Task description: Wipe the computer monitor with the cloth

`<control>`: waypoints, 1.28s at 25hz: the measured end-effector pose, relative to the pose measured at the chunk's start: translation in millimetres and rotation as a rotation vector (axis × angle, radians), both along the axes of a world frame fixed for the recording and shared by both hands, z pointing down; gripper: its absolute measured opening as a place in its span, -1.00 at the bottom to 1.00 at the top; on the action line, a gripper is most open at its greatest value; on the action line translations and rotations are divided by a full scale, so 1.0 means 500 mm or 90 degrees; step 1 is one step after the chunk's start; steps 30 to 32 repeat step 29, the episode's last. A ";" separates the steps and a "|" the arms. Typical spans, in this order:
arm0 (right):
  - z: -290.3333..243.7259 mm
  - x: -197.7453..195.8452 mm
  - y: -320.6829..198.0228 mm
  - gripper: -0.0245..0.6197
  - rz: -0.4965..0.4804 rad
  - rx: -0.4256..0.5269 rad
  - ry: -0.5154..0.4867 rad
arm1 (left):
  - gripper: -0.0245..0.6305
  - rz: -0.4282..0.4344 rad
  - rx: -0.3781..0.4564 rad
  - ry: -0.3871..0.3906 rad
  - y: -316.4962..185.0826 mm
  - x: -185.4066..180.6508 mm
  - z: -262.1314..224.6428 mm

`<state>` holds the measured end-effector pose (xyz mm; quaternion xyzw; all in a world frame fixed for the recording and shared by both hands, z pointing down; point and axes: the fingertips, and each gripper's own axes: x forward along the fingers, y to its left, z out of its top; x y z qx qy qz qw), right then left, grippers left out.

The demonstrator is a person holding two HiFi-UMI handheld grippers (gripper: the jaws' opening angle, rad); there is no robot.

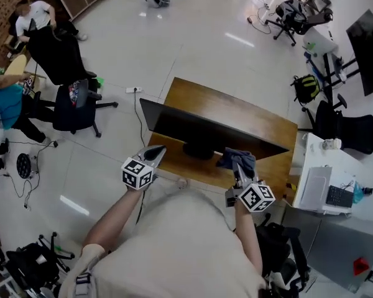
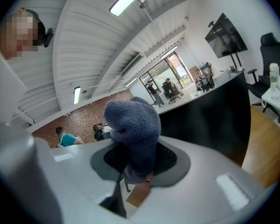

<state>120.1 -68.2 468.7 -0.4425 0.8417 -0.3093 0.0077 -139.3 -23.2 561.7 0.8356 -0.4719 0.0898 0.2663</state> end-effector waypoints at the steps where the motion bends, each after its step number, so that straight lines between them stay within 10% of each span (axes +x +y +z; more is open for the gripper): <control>1: 0.003 -0.002 -0.002 -0.59 0.002 0.005 0.001 | -0.95 -0.015 0.004 0.007 -0.008 -0.008 -0.010; 17: -0.002 -0.045 0.028 -0.60 -0.129 0.174 0.257 | -0.95 -0.021 0.000 0.030 -0.030 0.031 -0.047; 32: 0.014 -0.021 0.037 -0.60 -0.166 0.169 0.261 | -0.95 0.014 -0.009 0.030 -0.036 0.134 -0.018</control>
